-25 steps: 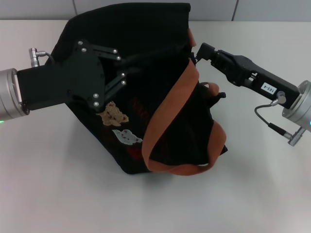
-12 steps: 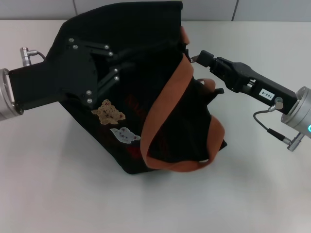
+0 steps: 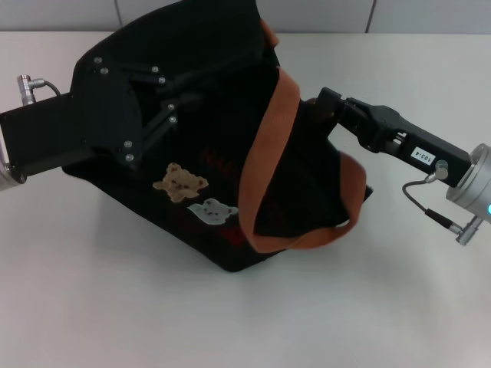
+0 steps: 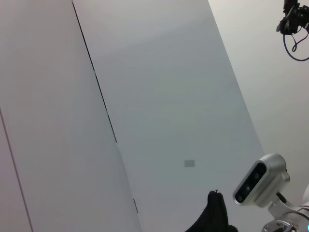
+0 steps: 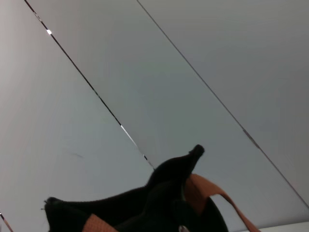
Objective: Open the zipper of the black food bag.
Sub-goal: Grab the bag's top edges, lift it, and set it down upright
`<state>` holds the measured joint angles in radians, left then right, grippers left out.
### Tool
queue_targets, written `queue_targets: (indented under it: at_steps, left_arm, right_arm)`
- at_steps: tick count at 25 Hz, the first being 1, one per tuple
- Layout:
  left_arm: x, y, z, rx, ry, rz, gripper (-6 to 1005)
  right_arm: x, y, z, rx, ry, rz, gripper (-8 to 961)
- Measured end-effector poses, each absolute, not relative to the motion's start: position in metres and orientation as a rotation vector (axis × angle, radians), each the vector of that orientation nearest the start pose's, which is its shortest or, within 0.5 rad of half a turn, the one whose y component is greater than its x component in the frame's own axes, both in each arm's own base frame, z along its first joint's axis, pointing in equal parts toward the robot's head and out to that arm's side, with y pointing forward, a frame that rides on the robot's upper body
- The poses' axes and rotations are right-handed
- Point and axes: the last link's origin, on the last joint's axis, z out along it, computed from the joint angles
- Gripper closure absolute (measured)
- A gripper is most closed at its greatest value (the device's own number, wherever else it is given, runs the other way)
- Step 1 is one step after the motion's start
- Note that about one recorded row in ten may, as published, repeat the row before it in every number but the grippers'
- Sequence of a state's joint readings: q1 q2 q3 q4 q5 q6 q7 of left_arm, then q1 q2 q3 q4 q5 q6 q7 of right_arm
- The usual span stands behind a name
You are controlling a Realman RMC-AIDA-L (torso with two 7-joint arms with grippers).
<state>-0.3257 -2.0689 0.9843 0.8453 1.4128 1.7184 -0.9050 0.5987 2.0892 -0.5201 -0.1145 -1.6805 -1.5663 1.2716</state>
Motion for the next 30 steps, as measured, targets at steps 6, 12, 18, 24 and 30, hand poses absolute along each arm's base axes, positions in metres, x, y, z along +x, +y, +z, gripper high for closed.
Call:
queue_targets:
  at_steps: [6,12,18,24,30]
  left_arm:
    - [-0.225,0.291,0.041,-2.480,0.238,-1.070,906]
    - [-0.225,0.290,0.041,-2.482,0.238,-1.072,906]
    - [-0.225,0.290,0.041,-2.485,0.238,-1.069,906]
    - [-0.225,0.292,0.037,-2.492,0.220,-1.081,906]
    - [-0.223,0.293,0.037,-2.492,0.222,-1.086,905]
  right_arm:
    - [0.239,0.317,-0.047,-2.340,1.037,1.392,948]
    - [0.239,0.325,-0.025,-2.384,0.600,1.276,944]
    - [0.237,0.329,-0.021,-2.409,0.166,1.098,755]
    - [0.238,0.322,-0.036,-2.319,-0.159,0.971,584]
    - [0.234,0.309,-0.062,-2.279,-0.266,0.927,590]
